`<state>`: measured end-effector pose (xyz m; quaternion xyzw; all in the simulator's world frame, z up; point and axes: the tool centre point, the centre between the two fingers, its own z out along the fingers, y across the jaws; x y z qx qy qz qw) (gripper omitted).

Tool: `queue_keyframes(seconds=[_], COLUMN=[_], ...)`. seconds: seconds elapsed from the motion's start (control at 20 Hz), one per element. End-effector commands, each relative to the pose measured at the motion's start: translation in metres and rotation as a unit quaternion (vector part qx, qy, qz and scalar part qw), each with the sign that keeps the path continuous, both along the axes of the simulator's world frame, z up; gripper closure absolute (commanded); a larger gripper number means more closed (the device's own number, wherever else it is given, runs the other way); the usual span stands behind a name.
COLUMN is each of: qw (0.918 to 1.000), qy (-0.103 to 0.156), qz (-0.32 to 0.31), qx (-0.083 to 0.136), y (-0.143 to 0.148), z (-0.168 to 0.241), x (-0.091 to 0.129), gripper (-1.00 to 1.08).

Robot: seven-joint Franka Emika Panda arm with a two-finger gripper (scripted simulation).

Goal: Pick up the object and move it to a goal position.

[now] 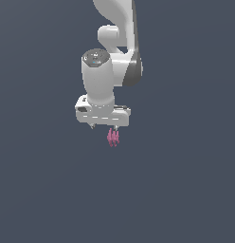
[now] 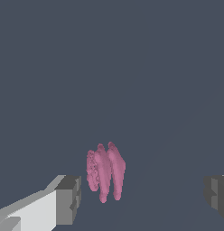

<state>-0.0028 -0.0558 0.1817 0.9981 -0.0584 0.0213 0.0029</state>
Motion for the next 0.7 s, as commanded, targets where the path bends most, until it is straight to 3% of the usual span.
queue_keyframes(seconds=[0.0,0.35,0.65], qw=[0.9999,0.9977,0.9963], qy=[0.004,0.017,0.021], qz=[0.015,0.066,0.083], qx=[0.000,0.001,0.002], y=[0.006,0.024,0.031], z=[-0.015,-0.062,-0.078], x=[-0.006,-0.028,-0.036], gripper=[-0.92,-0.92,-0.92])
